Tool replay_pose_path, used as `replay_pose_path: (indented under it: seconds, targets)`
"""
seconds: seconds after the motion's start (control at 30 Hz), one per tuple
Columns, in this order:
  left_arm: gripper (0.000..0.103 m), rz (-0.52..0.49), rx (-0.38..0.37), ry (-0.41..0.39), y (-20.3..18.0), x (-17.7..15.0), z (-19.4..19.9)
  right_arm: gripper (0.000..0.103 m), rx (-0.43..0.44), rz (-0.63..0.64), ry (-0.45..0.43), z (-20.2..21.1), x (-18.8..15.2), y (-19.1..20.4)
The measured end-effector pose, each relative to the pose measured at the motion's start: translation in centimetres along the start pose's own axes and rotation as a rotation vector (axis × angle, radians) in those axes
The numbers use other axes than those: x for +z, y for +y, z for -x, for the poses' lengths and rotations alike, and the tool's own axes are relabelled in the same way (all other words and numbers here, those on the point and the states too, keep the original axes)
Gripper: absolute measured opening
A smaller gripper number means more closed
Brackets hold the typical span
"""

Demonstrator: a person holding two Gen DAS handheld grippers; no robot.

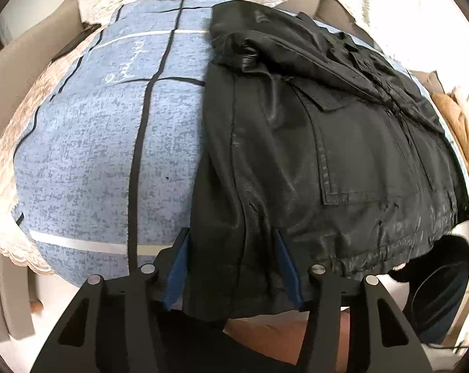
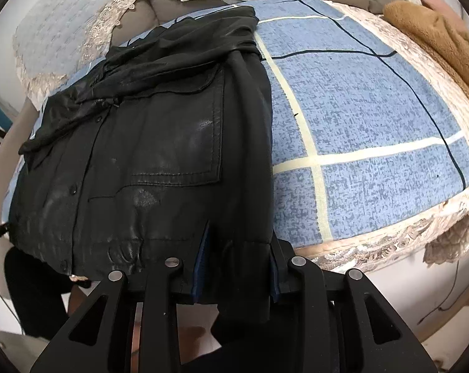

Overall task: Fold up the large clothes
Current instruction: 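Grasp the jacket hem with the left tool while the right tool grasps the hem too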

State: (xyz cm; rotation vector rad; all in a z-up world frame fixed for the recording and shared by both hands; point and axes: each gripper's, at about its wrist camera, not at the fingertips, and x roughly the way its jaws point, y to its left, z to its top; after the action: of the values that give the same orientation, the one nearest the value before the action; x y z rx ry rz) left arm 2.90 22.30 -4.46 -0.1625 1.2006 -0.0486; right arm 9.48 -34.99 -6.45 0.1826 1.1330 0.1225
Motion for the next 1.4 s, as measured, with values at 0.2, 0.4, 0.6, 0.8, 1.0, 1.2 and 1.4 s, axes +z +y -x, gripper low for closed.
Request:
replay_pose_path:
  seconds: [0.2, 0.4, 0.6, 0.8, 1.0, 1.2, 1.4]
  targets:
    - [0.058, 0.096, -0.063, -0.012, 2.1, 0.1, 0.1, 0.033, 0.019, -0.026, 0.009, -0.3, 0.4, -0.3]
    - [0.064, -0.055, 0.012, 0.029, -0.1, -0.4, -0.4, 0.041, 0.048, -0.034, -0.006, -0.2, 0.1, -0.7]
    - [0.062, -0.065, 0.010, 0.094, -2.1, -0.3, -0.9, 0.047, 0.033, -0.024, -0.025, -0.3, -0.1, 0.2]
    - [0.026, -0.114, -0.051, 0.136, -4.9, 0.1, -1.1, 0.036, 0.057, -0.040, -0.011, -0.1, -0.5, 0.3]
    - [0.015, -0.098, -0.063, 0.115, -5.7, 1.0, -0.7, 0.012, 0.107, -0.082, -0.018, 0.3, -0.7, -0.9]
    - [0.015, -0.012, -0.110, 0.095, -3.8, 1.0, -0.1, 0.010, 0.150, -0.122, -0.022, 0.0, -0.9, -1.5]
    - [0.015, -0.012, -0.150, 0.101, -4.4, 1.9, -0.1, 0.010, 0.158, -0.116, -0.013, 0.3, -0.4, -1.2]
